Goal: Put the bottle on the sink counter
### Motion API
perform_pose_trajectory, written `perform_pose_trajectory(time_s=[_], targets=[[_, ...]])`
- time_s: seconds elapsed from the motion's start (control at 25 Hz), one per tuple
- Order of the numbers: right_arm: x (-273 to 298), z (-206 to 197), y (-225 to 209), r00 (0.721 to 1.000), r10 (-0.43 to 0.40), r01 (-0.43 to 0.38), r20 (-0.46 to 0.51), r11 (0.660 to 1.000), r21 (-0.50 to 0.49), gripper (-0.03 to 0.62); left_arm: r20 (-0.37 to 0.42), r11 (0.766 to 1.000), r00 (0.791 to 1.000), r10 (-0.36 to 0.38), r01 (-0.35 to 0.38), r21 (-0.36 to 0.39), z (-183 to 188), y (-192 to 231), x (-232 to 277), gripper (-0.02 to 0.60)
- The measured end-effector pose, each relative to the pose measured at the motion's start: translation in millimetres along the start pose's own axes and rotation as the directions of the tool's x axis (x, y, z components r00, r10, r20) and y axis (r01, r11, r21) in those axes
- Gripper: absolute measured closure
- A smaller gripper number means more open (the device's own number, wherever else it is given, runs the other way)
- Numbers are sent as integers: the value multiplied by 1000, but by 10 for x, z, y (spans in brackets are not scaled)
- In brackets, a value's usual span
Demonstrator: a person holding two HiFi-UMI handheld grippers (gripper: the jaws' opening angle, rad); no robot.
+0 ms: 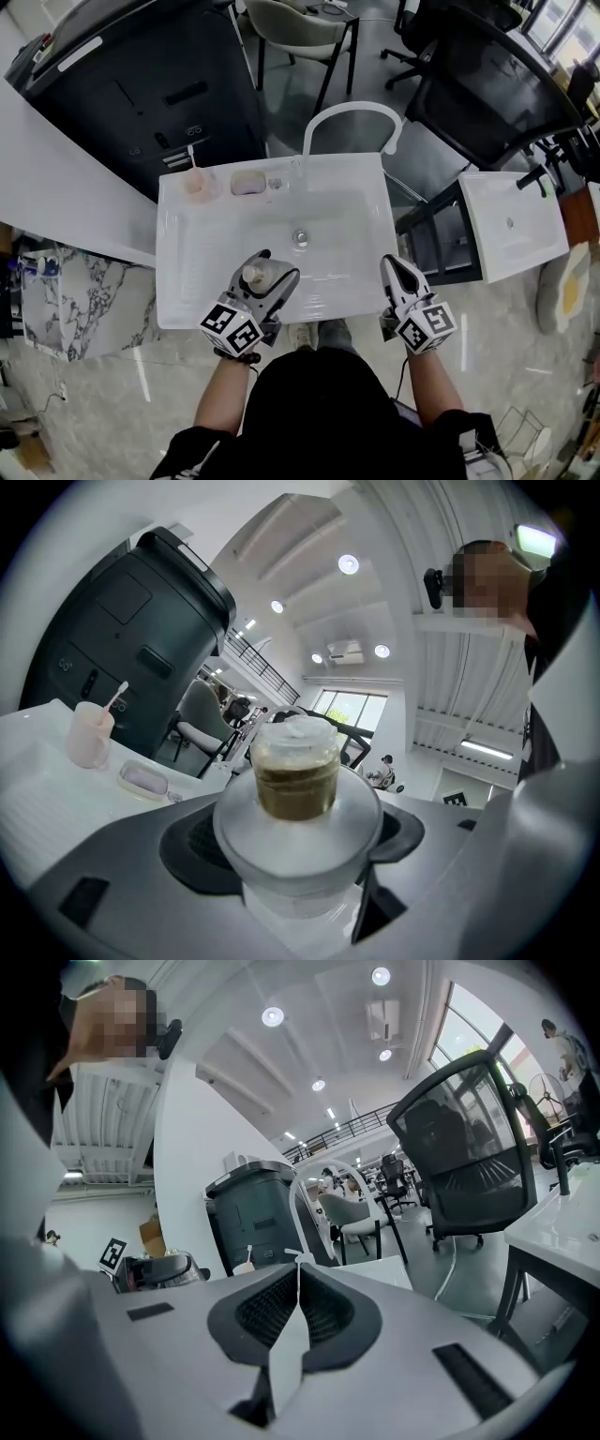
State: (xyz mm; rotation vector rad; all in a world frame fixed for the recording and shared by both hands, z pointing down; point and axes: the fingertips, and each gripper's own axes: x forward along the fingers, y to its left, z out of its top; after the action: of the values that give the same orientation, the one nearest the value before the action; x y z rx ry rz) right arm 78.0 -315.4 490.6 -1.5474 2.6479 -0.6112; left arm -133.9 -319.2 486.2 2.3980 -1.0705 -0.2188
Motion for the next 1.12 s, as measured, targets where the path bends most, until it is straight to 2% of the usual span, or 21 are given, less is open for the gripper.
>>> perform_pose_trajectory(time_s=[0.16, 0.52, 0.8, 1.0, 1.12], targets=[[150, 51, -177, 1000, 2, -2, -4, 1000, 16, 563, -40, 1000, 999, -9, 10, 13, -59, 51, 317, 230], [502, 200, -680, 998, 0, -1, -57, 1000, -2, 562, -110, 998, 993, 30, -24, 54, -197, 228, 1168, 230], [627, 191, -857, 995, 40, -45, -93, 998, -45, 562, -181, 997, 983, 27, -13, 75, -389, 385, 1776, 230], [683, 96, -1015, 991, 50, -52, -122, 999, -9, 562, -245, 980, 969, 44, 6, 197, -564, 492, 2195, 230], [723, 48, -1083, 988, 55, -57, -146, 998, -5, 562, -269, 976, 962, 43, 17, 215, -629, 580, 2425, 230]])
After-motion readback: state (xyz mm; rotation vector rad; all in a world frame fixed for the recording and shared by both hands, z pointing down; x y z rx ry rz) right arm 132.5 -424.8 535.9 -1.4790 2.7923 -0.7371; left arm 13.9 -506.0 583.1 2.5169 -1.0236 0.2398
